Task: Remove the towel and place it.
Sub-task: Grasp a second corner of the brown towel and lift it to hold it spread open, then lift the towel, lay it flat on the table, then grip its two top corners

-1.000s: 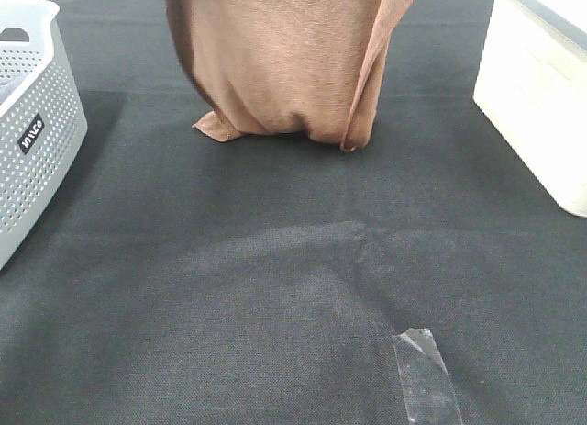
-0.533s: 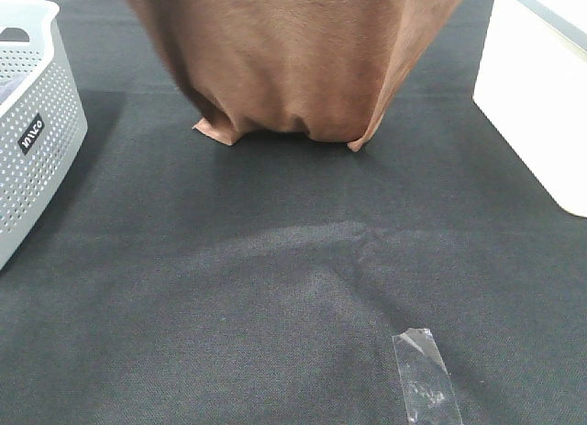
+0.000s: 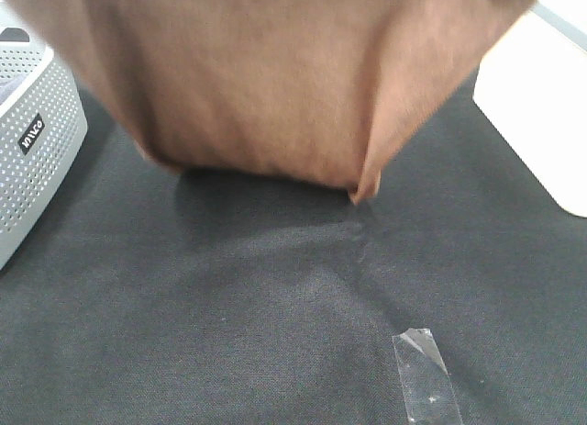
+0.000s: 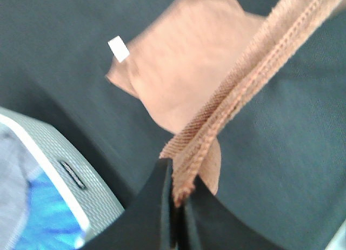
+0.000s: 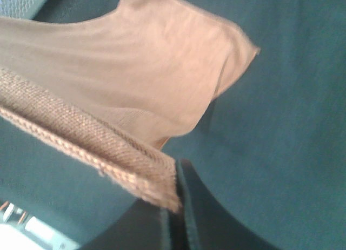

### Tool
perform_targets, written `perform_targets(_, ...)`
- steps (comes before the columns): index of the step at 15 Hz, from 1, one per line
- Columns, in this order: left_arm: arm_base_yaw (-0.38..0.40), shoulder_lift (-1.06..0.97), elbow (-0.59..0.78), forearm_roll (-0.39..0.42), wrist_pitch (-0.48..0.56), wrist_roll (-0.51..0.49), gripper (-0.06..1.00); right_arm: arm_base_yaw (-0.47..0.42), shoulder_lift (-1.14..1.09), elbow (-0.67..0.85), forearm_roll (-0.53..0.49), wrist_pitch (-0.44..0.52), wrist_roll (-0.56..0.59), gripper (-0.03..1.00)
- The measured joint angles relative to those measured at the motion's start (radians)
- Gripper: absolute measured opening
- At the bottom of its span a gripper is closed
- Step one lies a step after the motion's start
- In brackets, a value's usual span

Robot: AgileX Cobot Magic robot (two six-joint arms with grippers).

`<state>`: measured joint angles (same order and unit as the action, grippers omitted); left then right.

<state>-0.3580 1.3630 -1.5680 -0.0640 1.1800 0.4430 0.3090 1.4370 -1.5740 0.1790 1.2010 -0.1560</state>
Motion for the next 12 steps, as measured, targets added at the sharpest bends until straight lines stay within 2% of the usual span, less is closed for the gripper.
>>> perform_targets(5, -0.002, -0.027, 0.134, -0.036, -0.014, 0.013, 0.00, 0.007, -0.067, 0.138, -0.048, -0.005, -0.009, 0.00)
perform_targets(8, -0.005, -0.047, 0.188, -0.110, -0.019, -0.012, 0.00, 0.009, -0.120, 0.215, -0.095, -0.009, -0.009, 0.00)
perform_targets(12, -0.005, -0.051, 0.378, -0.213, -0.030, -0.017, 0.00, 0.009, -0.167, 0.360, -0.097, -0.011, -0.008, 0.00)
